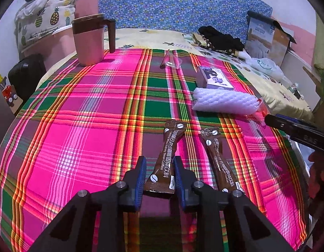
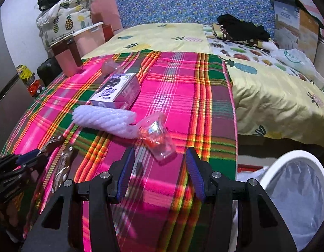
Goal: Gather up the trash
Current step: 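Grasp the clear plastic cup with the right gripper while the left gripper holds the wrapper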
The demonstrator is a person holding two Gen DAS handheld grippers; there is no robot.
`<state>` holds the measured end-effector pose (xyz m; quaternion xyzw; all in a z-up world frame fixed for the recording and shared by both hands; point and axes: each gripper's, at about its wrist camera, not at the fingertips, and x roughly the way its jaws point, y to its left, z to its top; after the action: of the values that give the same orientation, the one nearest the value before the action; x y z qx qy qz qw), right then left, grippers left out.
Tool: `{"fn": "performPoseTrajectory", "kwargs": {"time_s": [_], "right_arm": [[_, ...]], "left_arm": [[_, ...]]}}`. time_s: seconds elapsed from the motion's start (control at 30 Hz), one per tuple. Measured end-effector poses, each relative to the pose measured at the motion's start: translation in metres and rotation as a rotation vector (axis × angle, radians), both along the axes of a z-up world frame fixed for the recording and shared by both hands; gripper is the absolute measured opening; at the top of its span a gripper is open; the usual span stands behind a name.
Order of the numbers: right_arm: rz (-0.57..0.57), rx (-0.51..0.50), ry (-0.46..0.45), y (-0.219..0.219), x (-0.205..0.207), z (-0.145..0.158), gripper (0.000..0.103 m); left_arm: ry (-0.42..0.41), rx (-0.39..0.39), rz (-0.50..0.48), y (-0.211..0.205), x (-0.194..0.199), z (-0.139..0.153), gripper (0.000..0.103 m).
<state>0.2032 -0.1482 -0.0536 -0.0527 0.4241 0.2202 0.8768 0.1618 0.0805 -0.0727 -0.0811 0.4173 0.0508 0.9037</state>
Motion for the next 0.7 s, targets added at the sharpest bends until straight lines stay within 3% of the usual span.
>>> {"fn": "performPoseTrajectory", "kwargs": {"time_s": [0.17,0.2,0.23,0.7], "right_arm": [[0.008,-0.014,0.01,0.006,0.008,-0.004,0.051],[0.011,-0.013,0.011,0.007,0.008,-0.004,0.041],[0.015,-0.011,0.011,0.007,0.008,-0.004,0.037],[0.002,0.044,-0.009,-0.006,-0.019,0.008,0.035]], "left_arm": [[0.0,-0.002,-0.003,0.002,0.002,-0.001,0.027],[0.0,-0.001,-0.004,0.001,0.003,-0.001,0.027],[0.0,-0.002,-0.004,0.001,0.003,-0.001,0.027],[-0.015,-0.01,-0.003,-0.006,-0.007,0.007,0.027]]}}
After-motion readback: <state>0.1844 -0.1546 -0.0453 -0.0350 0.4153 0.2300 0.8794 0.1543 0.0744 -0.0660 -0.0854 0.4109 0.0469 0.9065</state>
